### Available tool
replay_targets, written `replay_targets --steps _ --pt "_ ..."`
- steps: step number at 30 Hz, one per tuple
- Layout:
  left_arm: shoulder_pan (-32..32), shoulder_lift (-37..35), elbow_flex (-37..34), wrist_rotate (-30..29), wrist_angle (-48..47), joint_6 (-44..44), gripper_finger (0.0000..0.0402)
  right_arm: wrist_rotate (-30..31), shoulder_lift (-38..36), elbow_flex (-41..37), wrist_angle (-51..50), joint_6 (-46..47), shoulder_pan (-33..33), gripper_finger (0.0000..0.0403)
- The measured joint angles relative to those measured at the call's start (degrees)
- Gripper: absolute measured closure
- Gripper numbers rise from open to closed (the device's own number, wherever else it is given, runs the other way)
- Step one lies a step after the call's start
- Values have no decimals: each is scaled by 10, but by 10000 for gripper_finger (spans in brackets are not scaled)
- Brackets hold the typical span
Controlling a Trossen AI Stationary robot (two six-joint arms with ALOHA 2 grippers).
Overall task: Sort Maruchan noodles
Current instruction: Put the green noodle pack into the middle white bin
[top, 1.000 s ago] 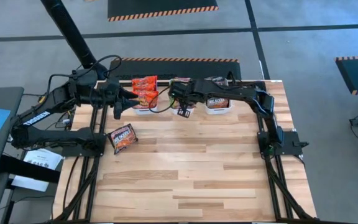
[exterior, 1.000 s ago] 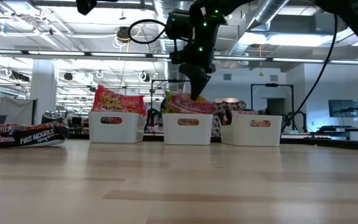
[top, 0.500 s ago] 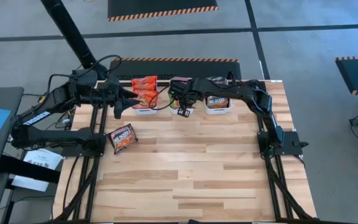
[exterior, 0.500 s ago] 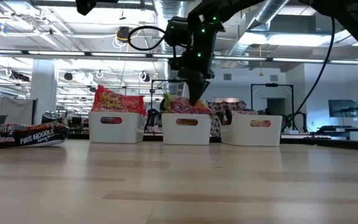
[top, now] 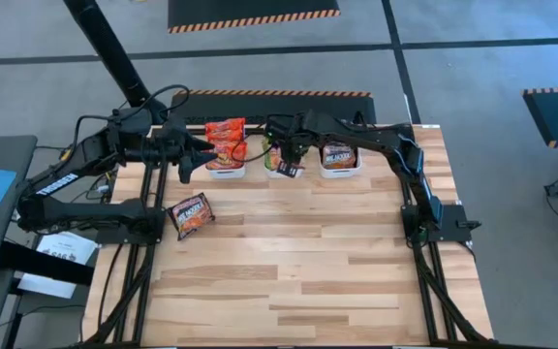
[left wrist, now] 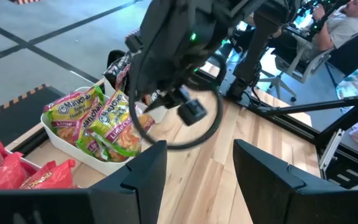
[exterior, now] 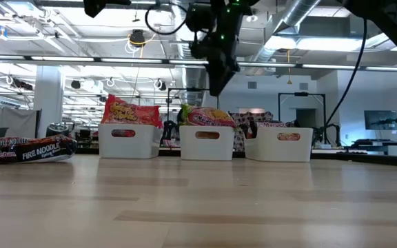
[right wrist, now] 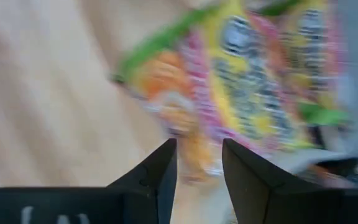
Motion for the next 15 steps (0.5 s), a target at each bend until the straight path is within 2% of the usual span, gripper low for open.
replay_targets --steps 4,6,15 --pt "0 0 0 0 0 1 228 -124 -1 17 0 44 -5 253" --pt "0 0 0 -1 0 8 228 -159 2 18 7 51 -7 257" --pt "0 0 0 -18 -5 14 228 -175 57 17 -4 46 -23 262"
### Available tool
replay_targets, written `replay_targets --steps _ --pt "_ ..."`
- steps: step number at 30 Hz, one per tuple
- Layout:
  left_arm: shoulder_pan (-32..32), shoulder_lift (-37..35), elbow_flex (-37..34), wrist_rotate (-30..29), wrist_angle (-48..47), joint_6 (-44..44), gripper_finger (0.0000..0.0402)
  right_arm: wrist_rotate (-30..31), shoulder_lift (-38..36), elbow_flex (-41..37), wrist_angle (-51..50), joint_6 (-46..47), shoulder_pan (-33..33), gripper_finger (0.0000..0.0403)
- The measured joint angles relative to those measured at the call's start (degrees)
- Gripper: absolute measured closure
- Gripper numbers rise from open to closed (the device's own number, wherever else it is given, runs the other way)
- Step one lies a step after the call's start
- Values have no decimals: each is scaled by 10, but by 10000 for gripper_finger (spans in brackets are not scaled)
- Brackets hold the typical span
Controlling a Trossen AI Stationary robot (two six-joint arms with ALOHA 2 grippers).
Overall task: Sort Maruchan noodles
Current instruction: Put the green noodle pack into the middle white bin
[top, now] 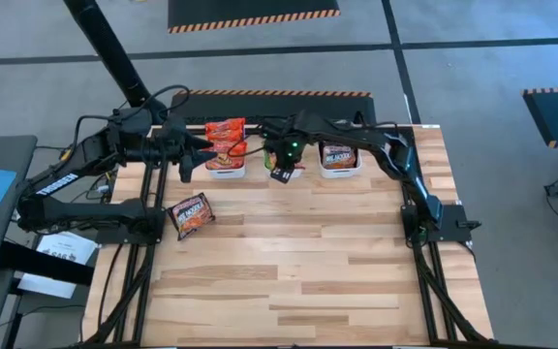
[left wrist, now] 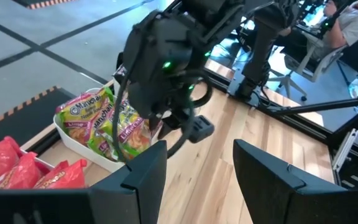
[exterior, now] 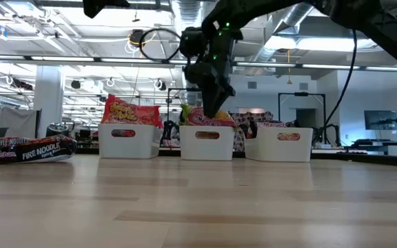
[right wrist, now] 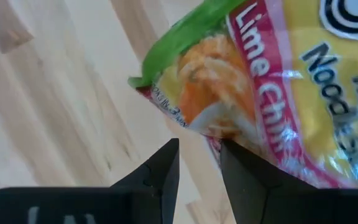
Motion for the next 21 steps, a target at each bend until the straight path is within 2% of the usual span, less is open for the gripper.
replay_targets --steps 5,11,21 --pt "0 0 0 -6 -9 0 228 0 14 -1 9 0 -13 262" --pt "0 0 0 -24 -10 0 228 8 12 0 70 0 -36 262" --pt "0 0 0 -37 -11 30 228 -26 49 0 50 0 -39 262"
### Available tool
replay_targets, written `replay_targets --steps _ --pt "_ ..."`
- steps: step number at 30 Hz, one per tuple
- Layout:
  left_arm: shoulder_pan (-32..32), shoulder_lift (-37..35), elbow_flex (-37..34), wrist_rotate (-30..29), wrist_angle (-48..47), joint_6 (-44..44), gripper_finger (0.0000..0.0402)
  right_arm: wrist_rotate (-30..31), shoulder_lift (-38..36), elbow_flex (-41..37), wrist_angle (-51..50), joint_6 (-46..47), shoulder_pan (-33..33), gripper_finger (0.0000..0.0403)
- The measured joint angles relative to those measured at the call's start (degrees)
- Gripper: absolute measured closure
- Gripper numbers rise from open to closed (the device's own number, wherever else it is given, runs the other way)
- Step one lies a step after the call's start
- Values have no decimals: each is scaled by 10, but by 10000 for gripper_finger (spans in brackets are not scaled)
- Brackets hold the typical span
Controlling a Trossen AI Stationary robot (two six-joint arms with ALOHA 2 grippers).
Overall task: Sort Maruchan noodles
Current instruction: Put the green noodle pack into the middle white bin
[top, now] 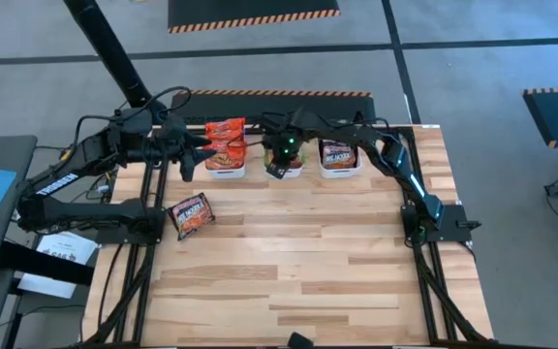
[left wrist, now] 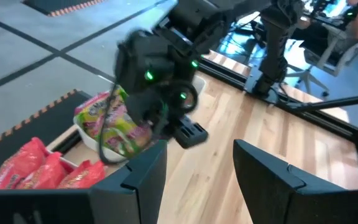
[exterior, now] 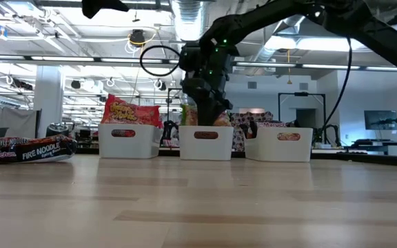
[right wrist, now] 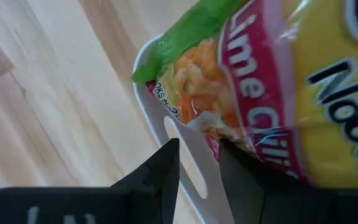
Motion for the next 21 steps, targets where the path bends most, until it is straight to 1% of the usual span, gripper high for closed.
replay_targets --steps 8,12,18,21 --pt "0 0 0 -6 0 4 228 0 8 6 -14 17 13 262" --pt "0 0 0 -6 0 4 228 1 11 41 -49 16 14 262" --pt "0 0 0 -5 0 4 228 -1 10 97 -68 15 17 262" --pt "0 0 0 -5 0 3 228 -1 9 113 -71 14 17 262"
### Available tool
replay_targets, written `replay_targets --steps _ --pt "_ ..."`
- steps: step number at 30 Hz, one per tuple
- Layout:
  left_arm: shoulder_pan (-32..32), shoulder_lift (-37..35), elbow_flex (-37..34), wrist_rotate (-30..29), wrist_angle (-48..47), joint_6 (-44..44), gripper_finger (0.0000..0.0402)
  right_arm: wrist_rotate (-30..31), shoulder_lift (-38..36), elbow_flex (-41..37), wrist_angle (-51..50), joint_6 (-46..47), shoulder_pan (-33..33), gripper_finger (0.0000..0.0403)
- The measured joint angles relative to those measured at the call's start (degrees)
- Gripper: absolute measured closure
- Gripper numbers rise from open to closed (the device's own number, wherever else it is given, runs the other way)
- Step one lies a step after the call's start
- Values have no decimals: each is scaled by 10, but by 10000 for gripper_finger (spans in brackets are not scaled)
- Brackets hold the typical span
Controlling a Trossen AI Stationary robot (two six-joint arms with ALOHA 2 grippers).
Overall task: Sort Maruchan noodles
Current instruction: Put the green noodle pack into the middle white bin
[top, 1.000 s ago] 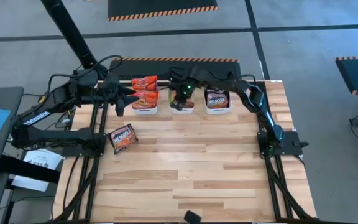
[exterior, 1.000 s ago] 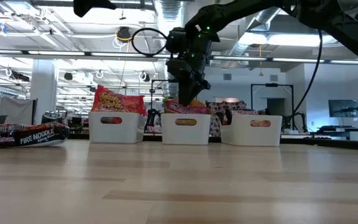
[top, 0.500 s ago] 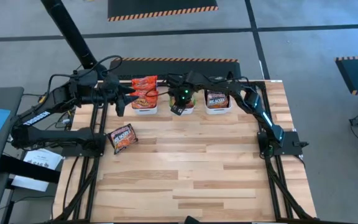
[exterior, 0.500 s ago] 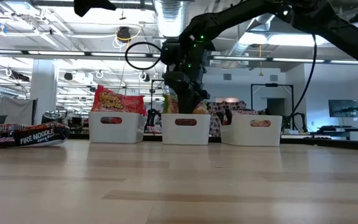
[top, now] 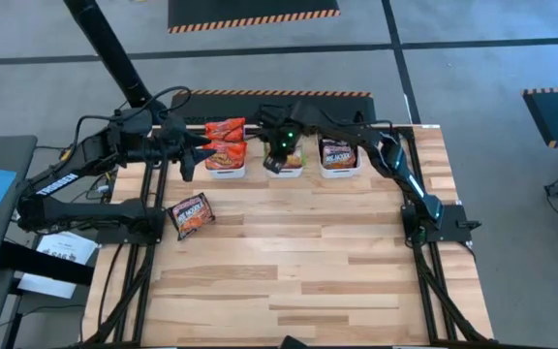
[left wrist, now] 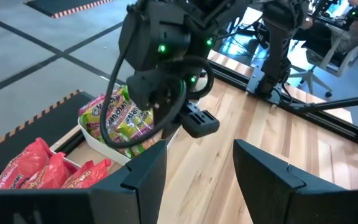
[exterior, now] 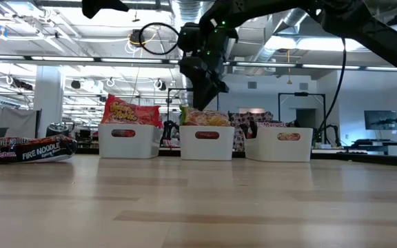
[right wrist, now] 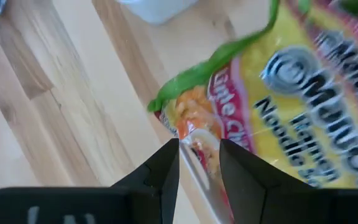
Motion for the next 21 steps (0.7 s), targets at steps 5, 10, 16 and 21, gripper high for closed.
replay_targets --steps 5,10,16,21 --pt "0 0 0 0 0 0 228 43 0 29 -5 -20 -9 264" --pt "0 0 0 0 0 -1 228 19 0 30 -21 -21 -35 269" --pt "0 0 0 0 0 -1 228 11 2 16 -22 -19 -36 268" --pt "0 0 0 0 0 -1 228 -4 1 15 -35 -12 -24 269"
